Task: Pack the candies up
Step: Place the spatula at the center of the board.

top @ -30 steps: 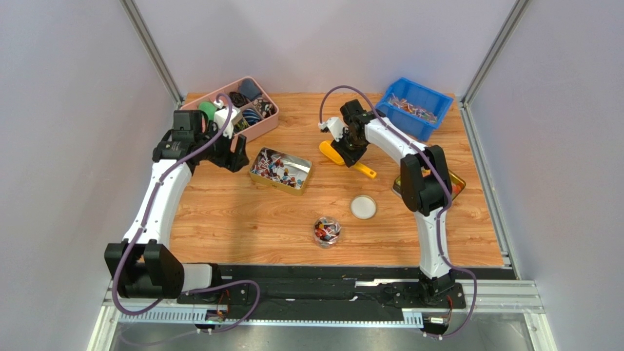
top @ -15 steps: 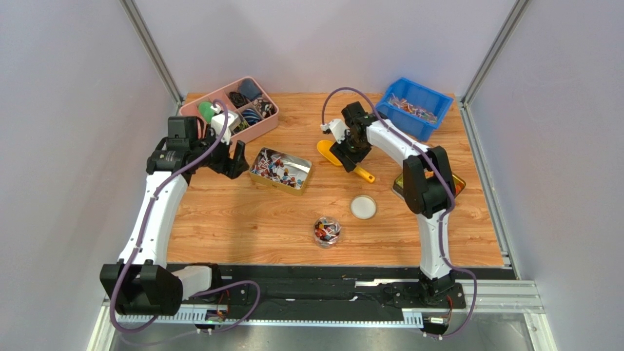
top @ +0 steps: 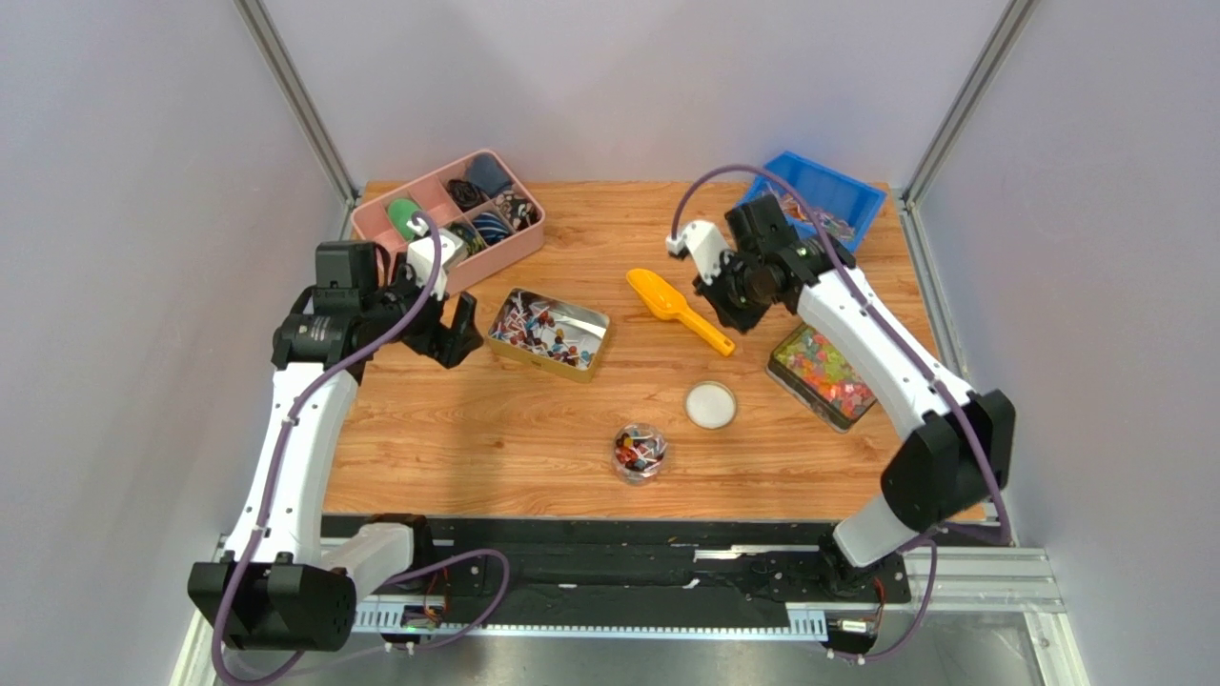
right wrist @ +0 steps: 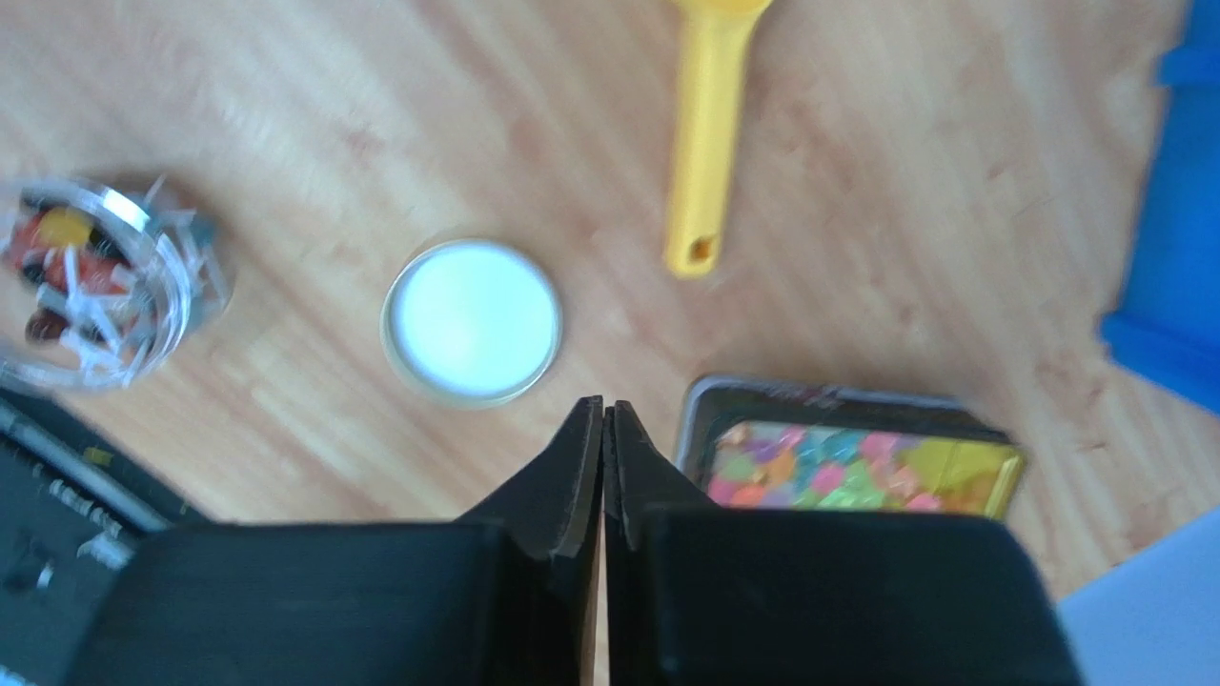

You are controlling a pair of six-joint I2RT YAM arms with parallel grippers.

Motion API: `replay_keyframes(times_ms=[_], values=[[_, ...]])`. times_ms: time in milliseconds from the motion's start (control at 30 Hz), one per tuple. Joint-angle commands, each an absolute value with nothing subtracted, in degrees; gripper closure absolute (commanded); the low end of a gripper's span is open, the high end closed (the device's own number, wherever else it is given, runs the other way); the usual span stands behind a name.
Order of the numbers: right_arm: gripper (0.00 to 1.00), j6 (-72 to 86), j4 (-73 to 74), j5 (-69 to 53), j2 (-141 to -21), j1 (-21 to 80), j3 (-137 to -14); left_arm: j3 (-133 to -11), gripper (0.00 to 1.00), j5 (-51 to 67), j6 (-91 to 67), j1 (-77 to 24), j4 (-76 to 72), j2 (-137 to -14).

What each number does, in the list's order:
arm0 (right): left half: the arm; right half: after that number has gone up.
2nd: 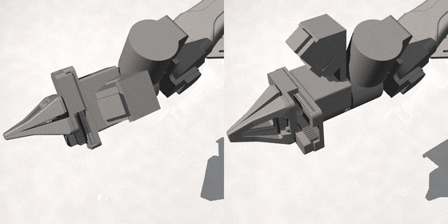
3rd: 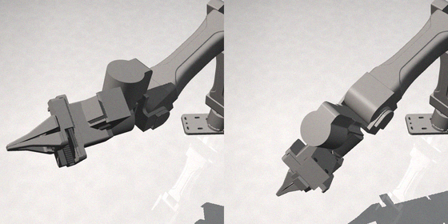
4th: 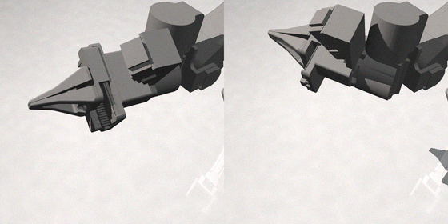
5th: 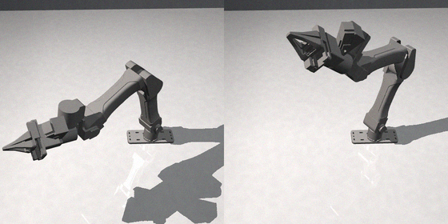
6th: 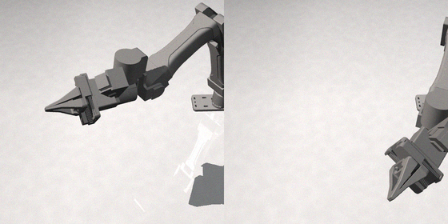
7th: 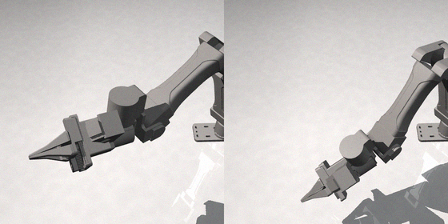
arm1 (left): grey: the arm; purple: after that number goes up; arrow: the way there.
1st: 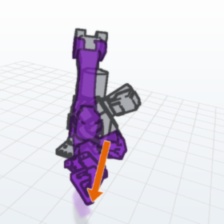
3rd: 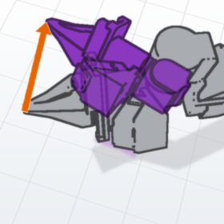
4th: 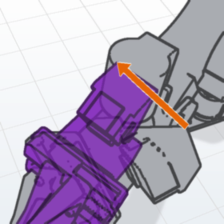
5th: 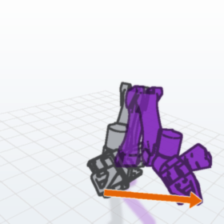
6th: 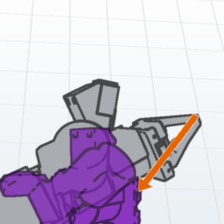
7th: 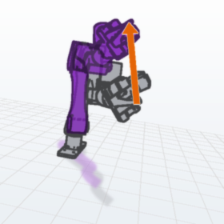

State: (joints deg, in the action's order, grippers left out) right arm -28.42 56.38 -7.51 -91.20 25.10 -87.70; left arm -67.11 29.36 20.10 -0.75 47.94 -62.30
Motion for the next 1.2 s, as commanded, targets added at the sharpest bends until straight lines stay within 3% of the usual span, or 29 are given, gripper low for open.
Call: replay_keyframes(times_ms=[0,200,667,1167], values=[[1.00,-30.14,62.84,-13.95,-82.38,27.06,-77.03,-64.87,0.11,33.04,22.85,-0.79,47.91,-59.59],[1.00,-31.81,66.26,-19.86,-77.96,32.59,-70.67,-63.46,0.11,35.07,22.59,-0.79,47.73,-57.57],[1.00,-33.57,60.39,-21.18,-93.24,41.56,-69.26,-62.75,0.11,34.54,22.41,-0.88,46.58,-57.92],[1.00,-32.34,56.95,-16.88,-97.38,49.04,-71.54,-61.26,0.11,33.13,22.32,-0.88,45.35,-58.36]])
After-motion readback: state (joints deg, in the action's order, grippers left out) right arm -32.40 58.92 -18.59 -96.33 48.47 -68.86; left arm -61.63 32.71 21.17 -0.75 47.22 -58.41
